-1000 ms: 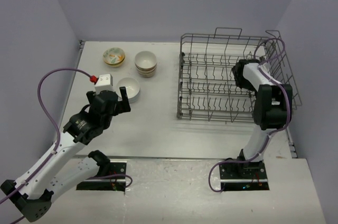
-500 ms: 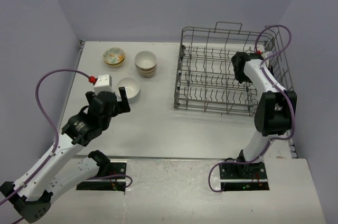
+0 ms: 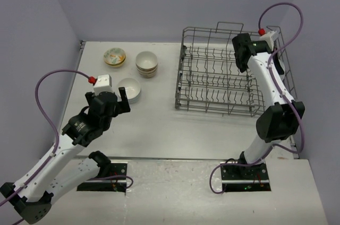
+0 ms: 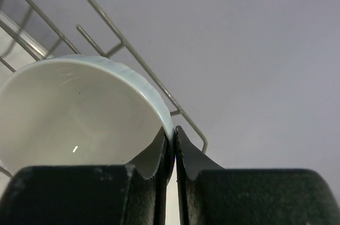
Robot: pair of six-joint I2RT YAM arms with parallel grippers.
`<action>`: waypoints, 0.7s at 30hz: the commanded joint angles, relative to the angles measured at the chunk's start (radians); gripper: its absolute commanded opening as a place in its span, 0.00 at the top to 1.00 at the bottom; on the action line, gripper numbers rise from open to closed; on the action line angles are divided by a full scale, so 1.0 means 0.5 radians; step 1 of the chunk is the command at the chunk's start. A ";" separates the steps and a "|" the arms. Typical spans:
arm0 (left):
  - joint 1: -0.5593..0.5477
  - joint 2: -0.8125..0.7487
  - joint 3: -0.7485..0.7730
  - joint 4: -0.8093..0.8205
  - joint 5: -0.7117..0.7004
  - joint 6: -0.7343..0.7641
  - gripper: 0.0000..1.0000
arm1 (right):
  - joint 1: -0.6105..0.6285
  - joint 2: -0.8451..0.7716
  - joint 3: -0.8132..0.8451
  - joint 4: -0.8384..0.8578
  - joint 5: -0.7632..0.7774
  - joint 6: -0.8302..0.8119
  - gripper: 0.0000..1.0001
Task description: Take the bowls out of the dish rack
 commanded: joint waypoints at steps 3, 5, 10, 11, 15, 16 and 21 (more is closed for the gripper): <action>0.080 0.006 0.088 -0.043 -0.210 -0.064 0.00 | 0.118 0.006 0.552 -0.272 0.006 -0.148 1.00; 0.157 0.021 0.109 -0.077 -0.247 -0.104 0.00 | 0.253 -0.003 0.712 -0.019 -0.114 -0.379 1.00; 0.405 0.049 0.161 -0.166 -0.355 -0.190 0.00 | 0.642 -0.300 0.581 0.872 -0.926 -0.710 1.00; 0.445 0.049 0.171 -0.178 -0.373 -0.233 0.00 | 0.692 -0.313 0.568 0.994 -1.258 -0.637 1.00; 0.629 -0.043 0.226 -0.243 -0.536 -0.374 0.00 | 0.885 -0.166 0.525 1.243 -2.025 -0.327 1.00; 0.684 -0.070 0.238 -0.246 -0.554 -0.414 0.00 | 0.992 -0.080 0.504 1.365 -2.083 -0.287 1.00; 0.789 -0.294 0.238 -0.362 -0.757 -0.564 0.00 | 1.290 0.337 0.702 1.618 -2.234 -0.093 1.00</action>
